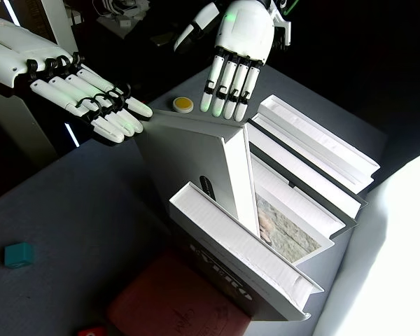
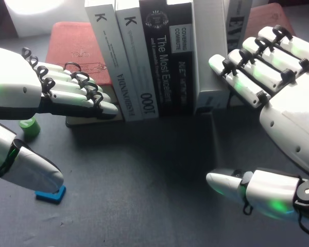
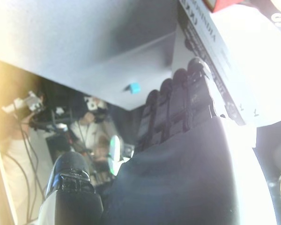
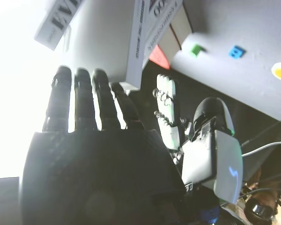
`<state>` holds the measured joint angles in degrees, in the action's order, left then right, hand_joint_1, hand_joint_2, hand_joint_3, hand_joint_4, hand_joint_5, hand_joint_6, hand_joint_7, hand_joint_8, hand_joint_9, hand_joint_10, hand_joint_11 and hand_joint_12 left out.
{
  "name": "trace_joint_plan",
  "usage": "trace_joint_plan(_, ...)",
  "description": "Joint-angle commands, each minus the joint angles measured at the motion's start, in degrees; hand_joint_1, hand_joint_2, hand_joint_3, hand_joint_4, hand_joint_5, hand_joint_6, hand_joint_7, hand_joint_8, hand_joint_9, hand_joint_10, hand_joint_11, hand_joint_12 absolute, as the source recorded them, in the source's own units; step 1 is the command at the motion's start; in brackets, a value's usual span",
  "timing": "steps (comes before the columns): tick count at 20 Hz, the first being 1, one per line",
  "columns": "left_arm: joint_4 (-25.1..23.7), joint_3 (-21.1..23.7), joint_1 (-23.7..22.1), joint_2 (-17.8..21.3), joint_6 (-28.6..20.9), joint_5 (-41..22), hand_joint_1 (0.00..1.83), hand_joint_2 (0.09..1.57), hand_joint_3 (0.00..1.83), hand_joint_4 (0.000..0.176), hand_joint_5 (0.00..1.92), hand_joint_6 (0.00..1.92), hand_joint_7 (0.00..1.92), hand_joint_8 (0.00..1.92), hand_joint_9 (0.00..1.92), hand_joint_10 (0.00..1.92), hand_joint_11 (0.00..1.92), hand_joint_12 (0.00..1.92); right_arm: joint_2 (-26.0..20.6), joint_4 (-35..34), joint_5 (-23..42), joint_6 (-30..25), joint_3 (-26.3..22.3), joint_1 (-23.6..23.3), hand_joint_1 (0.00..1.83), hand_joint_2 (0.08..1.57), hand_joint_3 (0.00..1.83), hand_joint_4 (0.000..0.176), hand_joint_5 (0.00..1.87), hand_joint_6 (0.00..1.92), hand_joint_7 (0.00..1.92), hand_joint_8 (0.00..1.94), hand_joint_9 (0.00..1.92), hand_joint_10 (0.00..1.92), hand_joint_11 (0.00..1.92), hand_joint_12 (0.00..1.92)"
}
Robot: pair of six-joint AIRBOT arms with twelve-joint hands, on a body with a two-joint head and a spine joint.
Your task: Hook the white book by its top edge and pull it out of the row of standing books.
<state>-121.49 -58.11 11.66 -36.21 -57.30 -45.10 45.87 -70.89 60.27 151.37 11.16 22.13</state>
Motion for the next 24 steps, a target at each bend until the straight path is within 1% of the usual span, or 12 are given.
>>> trace_joint_plan(1, 3.5, -0.2, -0.8, 0.0, -0.2, 1.4, 0.00, 1.06, 0.00, 0.000, 0.00, 0.00, 0.00, 0.00, 0.00, 0.00, 0.00, 0.00, -0.3, 1.0, 1.1, 0.5, -0.3, 0.5, 0.00, 1.05, 0.00, 0.000, 0.00, 0.00, 0.00, 0.00, 0.00, 0.00, 0.00, 0.00)
trace_joint_plan(6, 3.5, 0.0, -0.7, 0.0, -0.2, 1.4, 0.00, 1.06, 0.00, 0.000, 0.00, 0.00, 0.00, 0.00, 0.00, 0.00, 0.00, 0.00, -0.7, 0.8, 1.3, 0.9, -1.3, 1.9, 0.00, 1.03, 0.00, 0.000, 0.00, 0.00, 0.00, 0.00, 0.00, 0.00, 0.00, 0.00)
trace_joint_plan(9, 3.5, 0.0, -0.7, 0.0, -0.2, 1.4, 0.00, 1.06, 0.00, 0.000, 0.00, 0.00, 0.00, 0.00, 0.00, 0.00, 0.00, 0.00, -0.8, -0.1, 1.3, 1.4, -1.4, 2.0, 0.00, 1.03, 0.00, 0.000, 0.00, 0.00, 0.00, 0.00, 0.00, 0.00, 0.00, 0.00)
trace_joint_plan(18, 3.5, 0.1, -0.7, 0.0, -0.2, 1.4, 0.00, 1.06, 0.00, 0.000, 0.00, 0.00, 0.00, 0.00, 0.00, 0.00, 0.00, 0.00, -1.1, -0.2, 1.3, 1.6, -1.3, 3.5, 0.00, 1.02, 0.00, 0.000, 0.00, 0.00, 0.00, 0.00, 0.00, 0.00, 0.00, 0.00)
trace_joint_plan(21, 3.5, 0.1, -0.7, 0.0, -0.2, 1.4, 0.00, 1.06, 0.00, 0.000, 0.00, 0.00, 0.00, 0.00, 0.00, 0.00, 0.00, 0.00, -1.0, -0.2, 1.0, 1.6, -0.6, 4.9, 0.00, 1.03, 0.00, 0.000, 0.00, 0.00, 0.00, 0.00, 0.00, 0.00, 0.00, 0.00)
trace_joint_plan(24, 3.5, 0.2, -0.7, 0.0, -0.2, 1.4, 0.00, 1.06, 0.00, 0.000, 0.00, 0.00, 0.00, 0.00, 0.00, 0.00, 0.00, 0.00, -0.6, -0.2, 0.6, 1.2, 1.6, 5.7, 0.00, 1.02, 0.00, 0.000, 0.00, 0.00, 0.00, 0.00, 0.00, 0.00, 0.00, 0.00)
